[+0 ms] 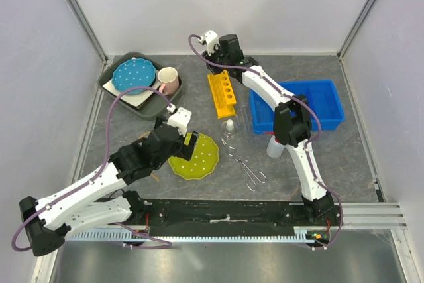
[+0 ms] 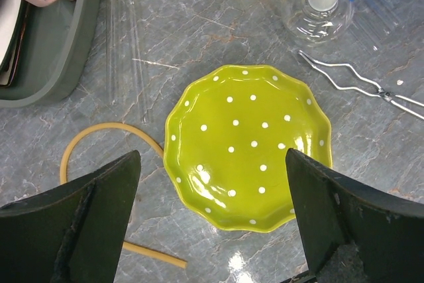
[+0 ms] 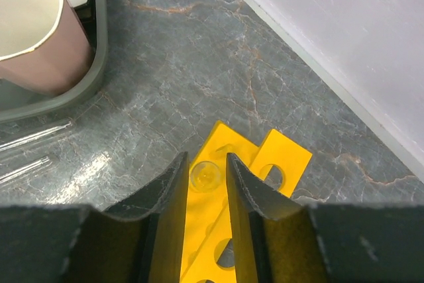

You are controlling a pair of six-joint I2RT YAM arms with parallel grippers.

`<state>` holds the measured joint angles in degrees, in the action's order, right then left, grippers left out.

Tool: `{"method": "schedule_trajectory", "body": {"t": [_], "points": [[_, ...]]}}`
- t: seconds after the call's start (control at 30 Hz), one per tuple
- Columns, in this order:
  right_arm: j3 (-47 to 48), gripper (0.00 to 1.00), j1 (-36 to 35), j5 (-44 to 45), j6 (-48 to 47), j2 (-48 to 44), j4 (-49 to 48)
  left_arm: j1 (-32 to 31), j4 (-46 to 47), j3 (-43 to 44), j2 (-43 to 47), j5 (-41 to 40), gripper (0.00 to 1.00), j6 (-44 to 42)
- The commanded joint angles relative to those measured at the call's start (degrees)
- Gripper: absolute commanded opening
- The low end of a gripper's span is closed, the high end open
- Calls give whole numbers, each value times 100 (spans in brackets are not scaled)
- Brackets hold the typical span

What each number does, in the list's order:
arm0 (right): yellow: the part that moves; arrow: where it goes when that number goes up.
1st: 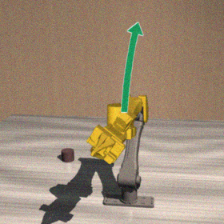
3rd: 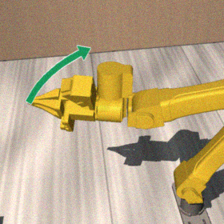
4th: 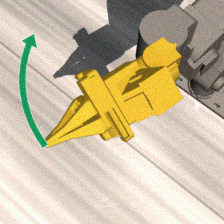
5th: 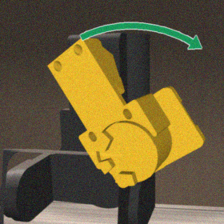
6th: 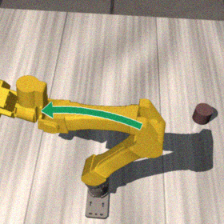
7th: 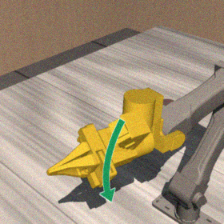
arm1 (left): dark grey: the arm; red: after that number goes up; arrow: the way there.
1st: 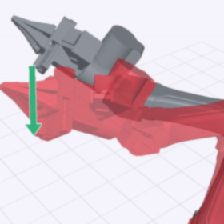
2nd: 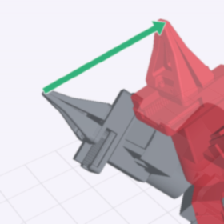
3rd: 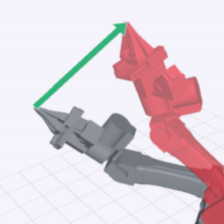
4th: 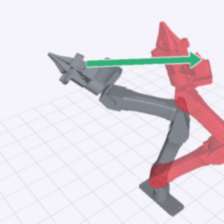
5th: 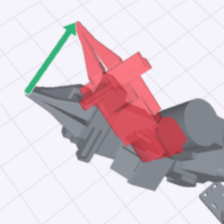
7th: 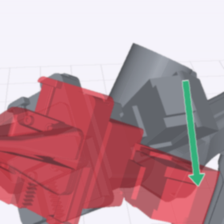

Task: Organize the chemistry lab equipment

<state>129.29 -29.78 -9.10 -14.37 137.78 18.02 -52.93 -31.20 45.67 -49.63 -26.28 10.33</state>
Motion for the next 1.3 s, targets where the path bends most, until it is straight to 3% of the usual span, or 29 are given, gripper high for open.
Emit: {"method": "schedule_trajectory", "body": {"t": [0.0,0.17,0.3,0.5,0.63,0.83,1.0,1.17,1.27], "points": [[-97,37,-10,14,13,56,-237,116,158,-14,216,184,97,4],[-238,40,-10,-21,31,-40,-238,519,281,-23,366,878,98,162],[-387,43,-10,-91,48,-338,-229,1055,360,-23,410,1921,98,426],[-879,71,-10,-775,-162,-1436,130,1873,378,-32,76,3136,98,997],[-1607,98,-2,-1426,-285,-2646,544,2382,369,47,-275,3559,97,1348],[-3645,98,16,-2305,-303,-4562,984,2796,141,521,-1118,3780,96,1060],[-5544,98,121,-2763,-435,-6118,958,2893,-70,1013,-2048,3499,93,664],[-6960,98,578,-3202,-549,-7061,607,2928,-176,1383,-2700,3130,91,365],[-7558,98,1078,-3858,-129,-7405,12,2937,-237,1637,-3078,2893,90,198]]}}
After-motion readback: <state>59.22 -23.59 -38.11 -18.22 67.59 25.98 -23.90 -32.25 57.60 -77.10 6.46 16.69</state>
